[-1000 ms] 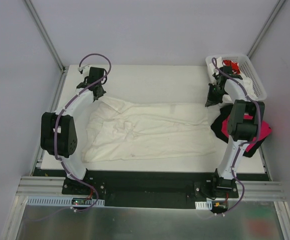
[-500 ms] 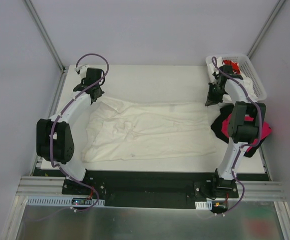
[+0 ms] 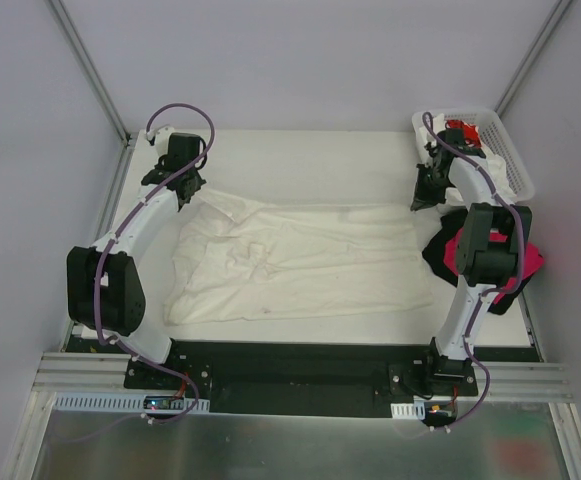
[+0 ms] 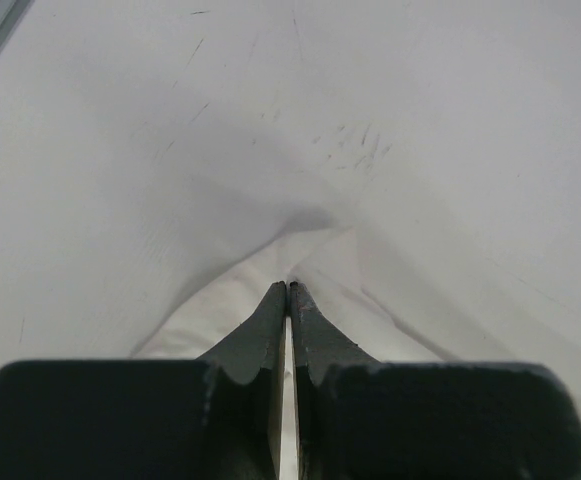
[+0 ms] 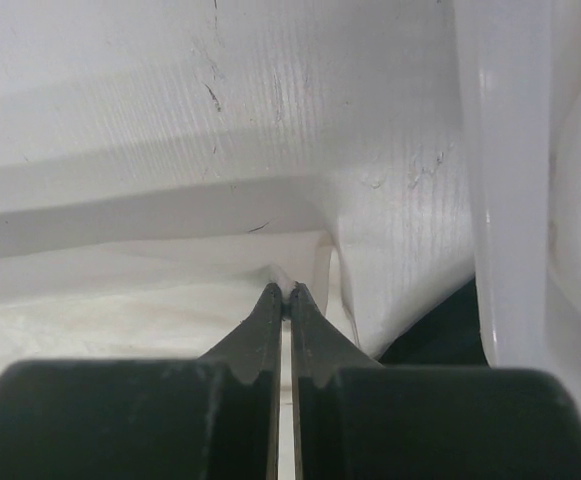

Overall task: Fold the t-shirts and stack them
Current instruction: Fold the other side of the tshirt into a rectangle

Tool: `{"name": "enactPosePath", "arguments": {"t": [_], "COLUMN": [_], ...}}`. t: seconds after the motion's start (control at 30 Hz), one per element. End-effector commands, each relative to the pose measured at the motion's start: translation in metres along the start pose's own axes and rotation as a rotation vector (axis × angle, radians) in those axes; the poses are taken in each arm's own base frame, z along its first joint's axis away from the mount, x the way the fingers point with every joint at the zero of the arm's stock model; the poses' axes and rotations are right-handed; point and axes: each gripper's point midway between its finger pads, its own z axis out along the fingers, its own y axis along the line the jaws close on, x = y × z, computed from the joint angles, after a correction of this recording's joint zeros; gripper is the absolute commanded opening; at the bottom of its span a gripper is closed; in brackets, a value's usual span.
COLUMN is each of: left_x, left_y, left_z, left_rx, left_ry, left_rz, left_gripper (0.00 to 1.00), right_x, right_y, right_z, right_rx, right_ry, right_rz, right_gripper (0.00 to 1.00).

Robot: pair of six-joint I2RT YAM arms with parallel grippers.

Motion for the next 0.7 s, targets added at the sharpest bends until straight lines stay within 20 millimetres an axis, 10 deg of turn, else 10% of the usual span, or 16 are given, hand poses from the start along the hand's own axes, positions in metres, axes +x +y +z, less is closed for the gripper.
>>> {"name": "enactPosePath", "arguments": {"t": [0.0,0.67], "left_x": [-0.027,-0.040], "left_y": [-0.003,-0.007], "left_z": [-0.013,-0.016], "left_rx": [0.008,0.011], "left_ry": [-0.072,-0.102], "left_rz": [-0.021,-0.017], "left_gripper": [0.00,0.00], "right_x": [-0.034,-0.055], "right_y": [0.005,0.005], "right_z": [-0.040,-0.039], "right_rx": [0.016,0.027], "right_ry": [-0.127,-0.142], "right_rz": [-0.006,-0.017], "right_gripper": [0.01,0.01]}}
